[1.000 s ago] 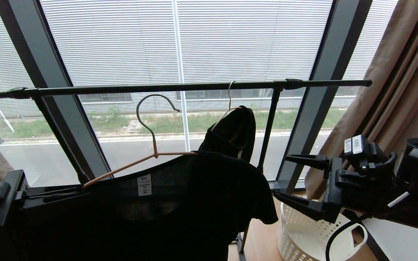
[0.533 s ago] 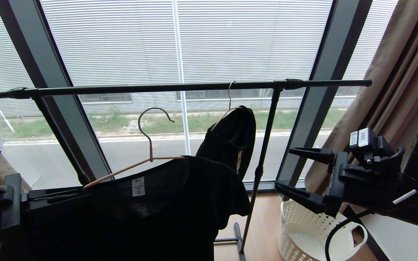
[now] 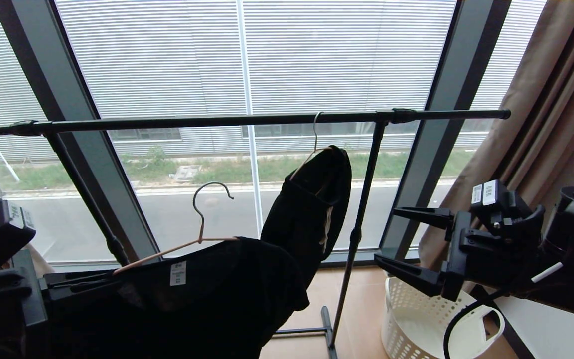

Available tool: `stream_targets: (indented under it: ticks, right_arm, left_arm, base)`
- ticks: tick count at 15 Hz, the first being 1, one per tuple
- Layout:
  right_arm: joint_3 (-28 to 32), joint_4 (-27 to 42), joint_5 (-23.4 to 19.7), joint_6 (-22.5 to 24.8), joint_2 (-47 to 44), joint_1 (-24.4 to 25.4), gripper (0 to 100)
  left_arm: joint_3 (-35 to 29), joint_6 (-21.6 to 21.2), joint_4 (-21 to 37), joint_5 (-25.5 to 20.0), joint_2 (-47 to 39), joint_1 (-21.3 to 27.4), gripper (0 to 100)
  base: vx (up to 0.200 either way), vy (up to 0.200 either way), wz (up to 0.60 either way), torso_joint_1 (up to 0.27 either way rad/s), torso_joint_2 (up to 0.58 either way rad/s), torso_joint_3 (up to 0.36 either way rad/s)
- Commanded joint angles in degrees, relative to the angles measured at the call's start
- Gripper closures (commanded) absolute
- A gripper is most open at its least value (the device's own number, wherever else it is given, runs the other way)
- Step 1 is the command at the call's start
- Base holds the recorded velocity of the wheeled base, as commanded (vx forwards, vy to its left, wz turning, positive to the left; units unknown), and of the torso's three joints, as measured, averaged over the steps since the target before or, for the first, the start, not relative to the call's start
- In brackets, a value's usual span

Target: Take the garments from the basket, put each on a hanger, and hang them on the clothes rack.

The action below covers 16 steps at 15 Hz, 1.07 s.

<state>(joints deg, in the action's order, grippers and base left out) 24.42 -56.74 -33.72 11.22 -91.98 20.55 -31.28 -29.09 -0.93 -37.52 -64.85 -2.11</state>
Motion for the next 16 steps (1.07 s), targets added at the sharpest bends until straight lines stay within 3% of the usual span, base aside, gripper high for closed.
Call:
stream_targets:
  ticks: [1, 6, 9, 13, 16]
  right_arm:
    - [0.02, -0.04, -0.03, 0.03, -0.57, 0.01, 0]
    - [0.02, -0.04, -0.03, 0.03, -0.75, 0.01, 0]
    - [0.02, -0.04, -0.03, 0.03, -0.75, 0.01, 0]
    - [0.1, -0.13, -0.03, 0.03, -1.45, 0.01, 0]
    - [0.19, -0.13, 0.06, 0.03, -1.89, 0.01, 0]
  left_arm:
    - [-0.1, -1.67, 0.66, 0.7, -1.24, -1.67, 100]
    - [-0.54, -3.08, 1.01, 8.34, -1.77, -2.81, 100]
    - [-1.15, -3.08, 1.01, 9.13, -1.59, -3.78, 100]
    - [-1.41, -6.25, 1.1, 10.89, -1.94, -6.86, 100]
    - [-1.59, -6.95, 1.45, 18.01, -3.17, -6.77, 100]
  base:
    - [0.0, 0.0, 0.0, 0.0, 0.0, 0.0]
    - [0.0, 0.0, 0.0, 0.0, 0.0, 0.0]
    - [0.0, 0.0, 0.0, 0.0, 0.0, 0.0]
    - [0.0, 0.0, 0.0, 0.0, 0.0, 0.0]
    - [0.0, 0.0, 0.0, 0.0, 0.0, 0.0]
